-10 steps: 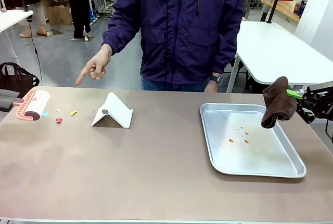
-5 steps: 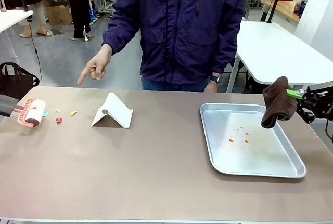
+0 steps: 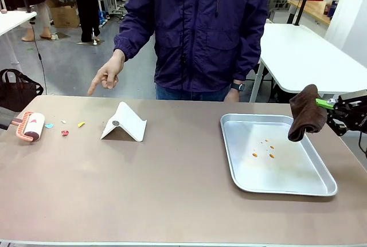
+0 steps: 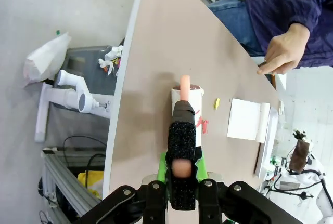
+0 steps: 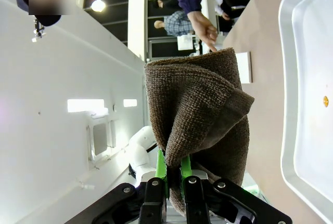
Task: Clean the surface of the table.
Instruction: If a person points to the right, clean the right side of the table with your right hand, and if they point to the left, clean the left side with your left hand.
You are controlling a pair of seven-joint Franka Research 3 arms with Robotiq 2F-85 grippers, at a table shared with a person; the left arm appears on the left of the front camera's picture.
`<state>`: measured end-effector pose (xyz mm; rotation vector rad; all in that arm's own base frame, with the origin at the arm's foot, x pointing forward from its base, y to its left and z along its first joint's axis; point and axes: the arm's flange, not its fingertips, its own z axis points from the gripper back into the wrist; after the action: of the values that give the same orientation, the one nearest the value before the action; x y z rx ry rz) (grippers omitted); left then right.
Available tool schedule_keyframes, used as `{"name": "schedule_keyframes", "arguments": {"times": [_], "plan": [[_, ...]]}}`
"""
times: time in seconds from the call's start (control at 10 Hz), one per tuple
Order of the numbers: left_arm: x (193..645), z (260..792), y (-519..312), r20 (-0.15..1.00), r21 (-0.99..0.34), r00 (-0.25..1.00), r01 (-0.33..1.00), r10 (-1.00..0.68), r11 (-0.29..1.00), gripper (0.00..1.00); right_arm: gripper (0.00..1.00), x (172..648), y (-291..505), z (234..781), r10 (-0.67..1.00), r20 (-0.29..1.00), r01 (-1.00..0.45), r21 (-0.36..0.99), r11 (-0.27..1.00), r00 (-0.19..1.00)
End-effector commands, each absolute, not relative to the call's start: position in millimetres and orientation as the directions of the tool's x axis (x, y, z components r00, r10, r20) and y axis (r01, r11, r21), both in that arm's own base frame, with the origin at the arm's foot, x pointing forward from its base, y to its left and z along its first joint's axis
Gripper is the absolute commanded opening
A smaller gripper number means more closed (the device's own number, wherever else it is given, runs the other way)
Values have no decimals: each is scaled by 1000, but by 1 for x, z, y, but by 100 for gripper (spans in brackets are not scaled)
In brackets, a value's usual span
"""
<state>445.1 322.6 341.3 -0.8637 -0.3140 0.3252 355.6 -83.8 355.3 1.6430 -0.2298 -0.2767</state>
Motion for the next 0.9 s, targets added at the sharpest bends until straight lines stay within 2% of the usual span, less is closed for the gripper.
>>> {"name": "schedule_keyframes", "arguments": {"times": [0.0,0.8], "plan": [[451,344,322,124,-765,889,-198,441,613,10,0,358,-81,361,-315,-61,29,994,-106,947],[458,329,272,120,-771,925,-141,360,621,10,0,358,-81,361,-315,-61,29,994,-106,947]]}}
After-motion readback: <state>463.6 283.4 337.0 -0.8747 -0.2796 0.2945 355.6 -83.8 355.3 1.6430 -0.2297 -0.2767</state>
